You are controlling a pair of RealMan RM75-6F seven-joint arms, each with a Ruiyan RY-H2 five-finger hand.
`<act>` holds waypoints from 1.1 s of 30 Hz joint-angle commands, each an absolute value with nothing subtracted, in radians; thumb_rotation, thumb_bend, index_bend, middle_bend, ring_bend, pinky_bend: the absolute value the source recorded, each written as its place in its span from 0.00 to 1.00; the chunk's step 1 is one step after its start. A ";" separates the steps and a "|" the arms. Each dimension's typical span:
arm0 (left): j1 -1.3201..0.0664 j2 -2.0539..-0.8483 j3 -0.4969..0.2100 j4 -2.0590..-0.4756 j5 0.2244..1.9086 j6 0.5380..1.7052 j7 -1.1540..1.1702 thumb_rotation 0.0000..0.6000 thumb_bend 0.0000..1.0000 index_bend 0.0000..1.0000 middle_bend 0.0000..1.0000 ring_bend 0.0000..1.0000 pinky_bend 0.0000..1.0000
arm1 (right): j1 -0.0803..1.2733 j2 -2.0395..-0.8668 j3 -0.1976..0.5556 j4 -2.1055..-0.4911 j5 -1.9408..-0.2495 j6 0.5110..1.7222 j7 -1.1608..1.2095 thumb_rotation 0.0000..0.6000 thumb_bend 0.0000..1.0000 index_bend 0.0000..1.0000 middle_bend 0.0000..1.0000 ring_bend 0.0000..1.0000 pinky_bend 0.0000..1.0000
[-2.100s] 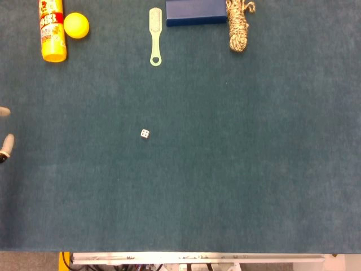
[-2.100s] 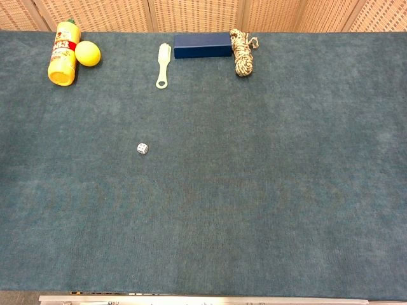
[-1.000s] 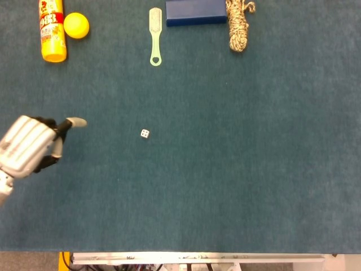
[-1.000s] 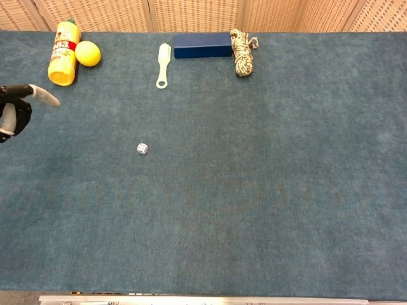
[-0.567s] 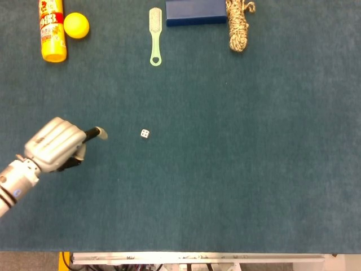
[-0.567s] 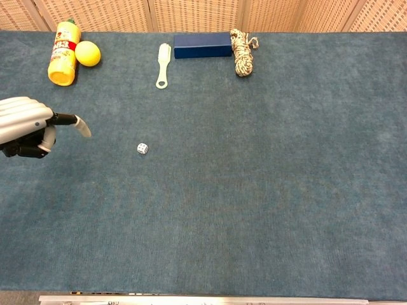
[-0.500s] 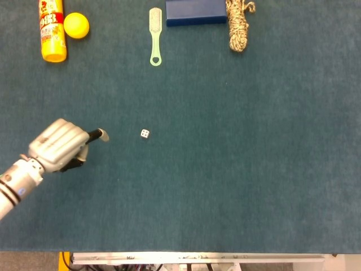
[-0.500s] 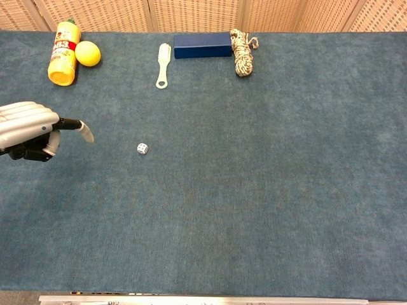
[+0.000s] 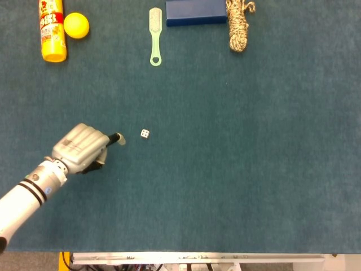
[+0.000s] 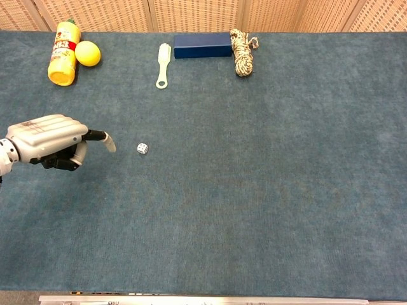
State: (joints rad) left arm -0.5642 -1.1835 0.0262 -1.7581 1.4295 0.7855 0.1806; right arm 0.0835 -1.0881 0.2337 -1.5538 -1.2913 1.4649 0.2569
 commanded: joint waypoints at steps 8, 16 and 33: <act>-0.594 -1.238 0.021 -1.753 1.361 0.764 0.214 1.00 1.00 0.22 1.00 0.82 0.80 | 0.073 -1.070 0.243 -1.567 -1.265 1.463 0.257 1.00 0.00 0.31 0.29 0.19 0.29; -0.605 -1.274 0.022 -1.733 1.319 0.761 0.215 1.00 1.00 0.22 1.00 0.82 0.80 | 0.063 -1.057 0.252 -1.574 -1.256 1.473 0.265 1.00 0.00 0.31 0.29 0.19 0.29; -0.630 -1.319 0.034 -1.691 1.263 0.747 0.221 1.00 1.00 0.21 1.00 0.83 0.80 | 0.050 -1.043 0.263 -1.582 -1.247 1.487 0.279 1.00 0.00 0.31 0.29 0.19 0.29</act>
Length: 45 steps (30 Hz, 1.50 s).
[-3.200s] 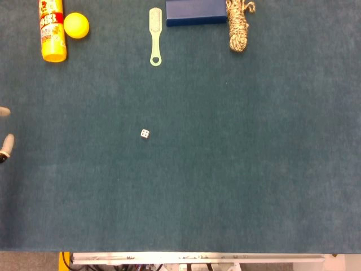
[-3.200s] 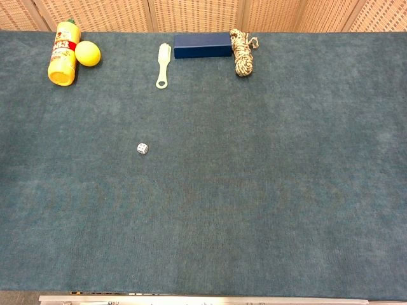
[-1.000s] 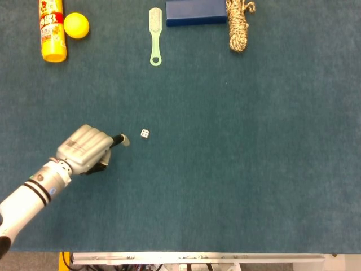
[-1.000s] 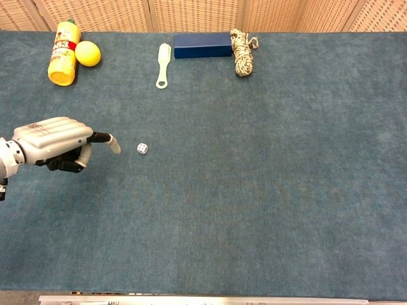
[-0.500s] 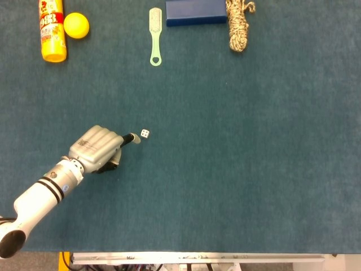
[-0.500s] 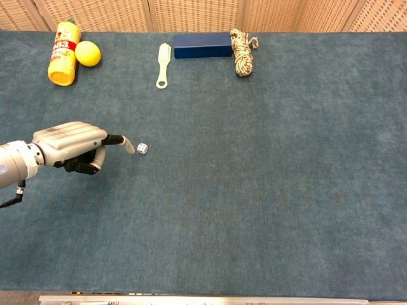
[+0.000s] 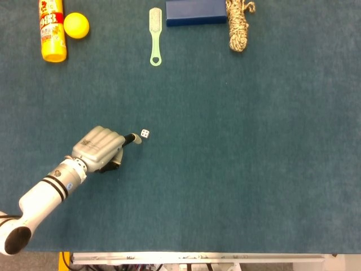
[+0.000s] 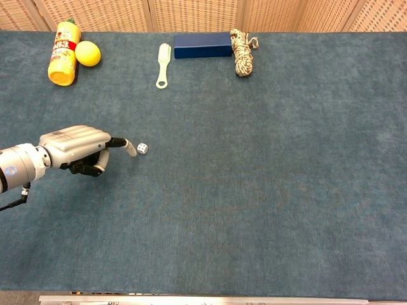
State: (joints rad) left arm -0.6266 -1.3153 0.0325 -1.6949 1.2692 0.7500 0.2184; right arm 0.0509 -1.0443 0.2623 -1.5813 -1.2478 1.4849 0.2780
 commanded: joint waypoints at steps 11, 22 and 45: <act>-0.649 -1.346 0.033 -1.661 1.233 0.740 0.229 1.00 1.00 0.21 1.00 0.83 0.80 | 0.044 -1.037 0.270 -1.581 -1.240 1.488 0.289 1.00 0.00 0.31 0.29 0.19 0.29; -0.667 -1.357 0.035 -1.648 1.219 0.730 0.228 1.00 1.00 0.20 1.00 0.83 0.80 | 0.041 -1.036 0.273 -1.580 -1.238 1.488 0.293 1.00 0.00 0.31 0.29 0.19 0.29; -0.710 -1.361 0.026 -1.656 1.164 0.711 0.240 1.00 1.00 0.20 1.00 0.84 0.80 | 0.039 -1.036 0.277 -1.581 -1.236 1.489 0.291 1.00 0.00 0.31 0.29 0.19 0.29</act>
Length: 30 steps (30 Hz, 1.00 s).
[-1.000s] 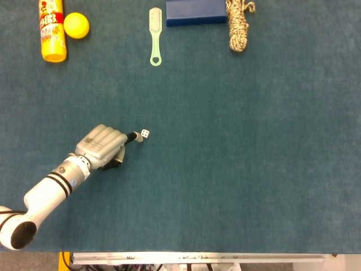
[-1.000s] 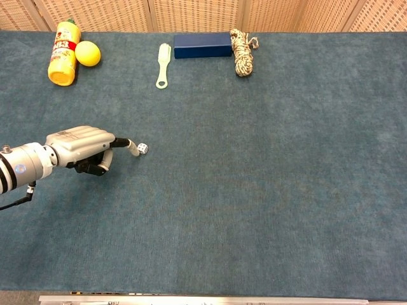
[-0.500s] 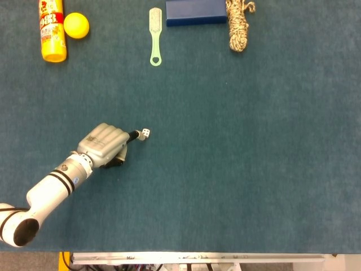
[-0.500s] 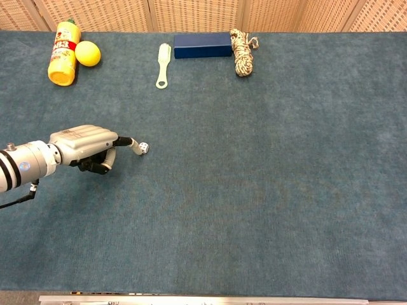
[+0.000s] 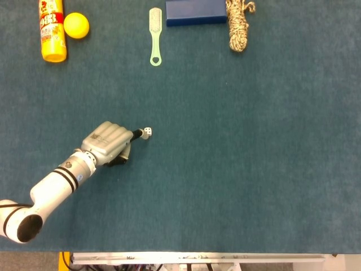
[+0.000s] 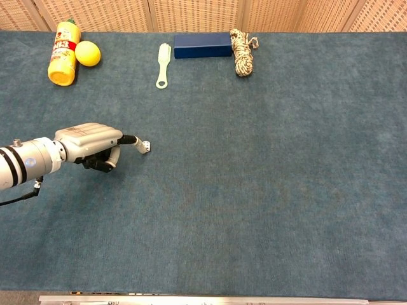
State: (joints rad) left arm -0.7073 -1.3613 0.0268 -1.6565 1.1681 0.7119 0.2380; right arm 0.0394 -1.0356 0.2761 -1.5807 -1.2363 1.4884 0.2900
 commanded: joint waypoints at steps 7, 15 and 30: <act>-0.723 -1.359 0.026 -1.655 1.137 0.713 0.258 1.00 1.00 0.20 1.00 0.84 0.80 | 0.037 -1.034 0.279 -1.580 -1.233 1.491 0.294 1.00 0.00 0.31 0.29 0.19 0.29; -0.736 -1.357 0.027 -1.663 1.112 0.717 0.280 1.00 1.00 0.20 1.00 0.84 0.80 | 0.033 -1.032 0.282 -1.581 -1.232 1.495 0.300 1.00 0.00 0.31 0.29 0.19 0.29; -0.764 -1.351 0.025 -1.691 1.070 0.734 0.325 1.00 1.00 0.20 1.00 0.84 0.80 | 0.028 -1.027 0.290 -1.578 -1.223 1.497 0.311 1.00 0.00 0.31 0.29 0.19 0.29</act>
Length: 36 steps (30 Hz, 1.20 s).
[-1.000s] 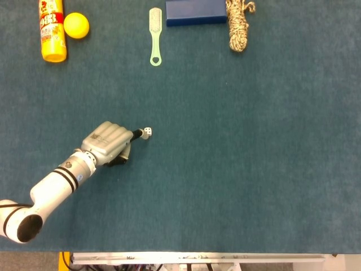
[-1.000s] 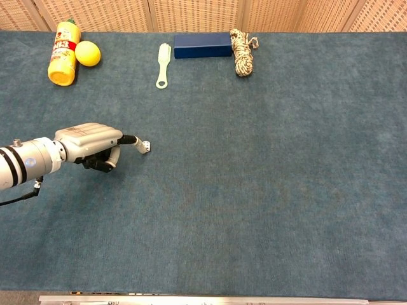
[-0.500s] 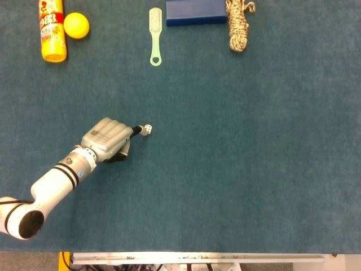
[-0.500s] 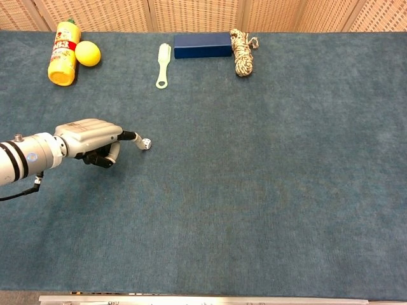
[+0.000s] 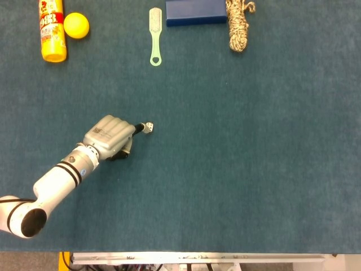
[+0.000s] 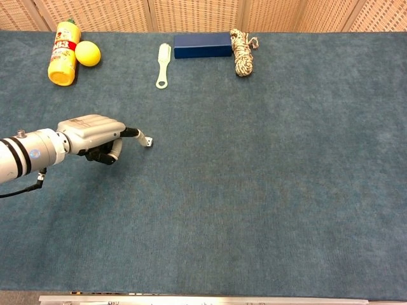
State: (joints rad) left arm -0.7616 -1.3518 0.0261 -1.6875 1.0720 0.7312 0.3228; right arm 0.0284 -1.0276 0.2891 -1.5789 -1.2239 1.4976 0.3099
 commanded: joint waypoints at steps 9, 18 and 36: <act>-0.770 -1.346 0.032 -1.705 1.065 0.745 0.334 1.00 1.00 0.20 1.00 0.84 0.80 | 0.027 -1.026 0.291 -1.578 -1.221 1.495 0.312 1.00 0.00 0.31 0.29 0.19 0.29; -0.773 -1.354 0.038 -1.693 1.065 0.740 0.328 1.00 1.00 0.20 1.00 0.84 0.80 | 0.023 -1.023 0.296 -1.579 -1.215 1.501 0.314 1.00 0.00 0.31 0.29 0.19 0.29; -0.797 -1.386 0.036 -1.659 1.024 0.734 0.344 1.00 1.00 0.20 1.00 0.84 0.80 | 0.012 -1.014 0.306 -1.581 -1.204 1.509 0.326 1.00 0.00 0.31 0.29 0.19 0.29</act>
